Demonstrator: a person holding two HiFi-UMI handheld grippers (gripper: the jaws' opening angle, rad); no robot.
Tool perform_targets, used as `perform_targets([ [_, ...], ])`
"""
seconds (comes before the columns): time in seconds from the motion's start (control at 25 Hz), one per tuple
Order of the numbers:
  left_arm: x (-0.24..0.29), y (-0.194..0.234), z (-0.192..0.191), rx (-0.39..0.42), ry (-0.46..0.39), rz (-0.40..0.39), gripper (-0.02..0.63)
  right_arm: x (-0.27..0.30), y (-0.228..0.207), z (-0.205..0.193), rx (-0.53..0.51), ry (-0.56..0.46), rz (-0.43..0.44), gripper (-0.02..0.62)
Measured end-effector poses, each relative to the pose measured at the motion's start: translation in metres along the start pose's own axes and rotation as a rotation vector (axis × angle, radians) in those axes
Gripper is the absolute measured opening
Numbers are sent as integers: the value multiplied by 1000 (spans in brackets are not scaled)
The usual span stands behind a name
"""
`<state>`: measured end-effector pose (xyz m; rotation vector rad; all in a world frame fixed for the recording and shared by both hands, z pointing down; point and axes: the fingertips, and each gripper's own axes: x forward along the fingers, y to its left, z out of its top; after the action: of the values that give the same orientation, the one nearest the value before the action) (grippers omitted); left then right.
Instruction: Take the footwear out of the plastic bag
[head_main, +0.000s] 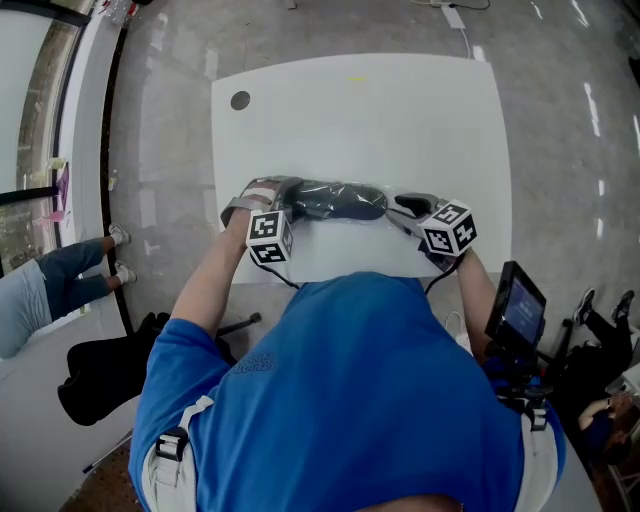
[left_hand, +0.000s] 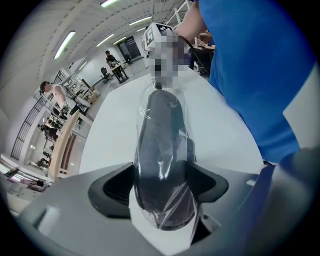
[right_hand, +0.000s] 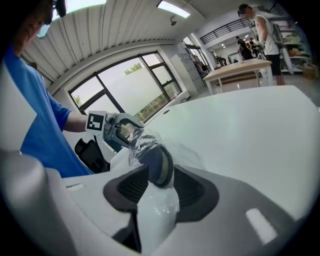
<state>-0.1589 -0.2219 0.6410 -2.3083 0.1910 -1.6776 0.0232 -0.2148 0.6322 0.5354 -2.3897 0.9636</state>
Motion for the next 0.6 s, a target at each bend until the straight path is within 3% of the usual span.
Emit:
perform_targets([
  [0.32,-15,-5,2,29,-21,80,344,17,16,5,-59,41,48,195],
  [0.6,-16,-12,3,22,-35,111,345,23,17,3,-58,43,55,196],
])
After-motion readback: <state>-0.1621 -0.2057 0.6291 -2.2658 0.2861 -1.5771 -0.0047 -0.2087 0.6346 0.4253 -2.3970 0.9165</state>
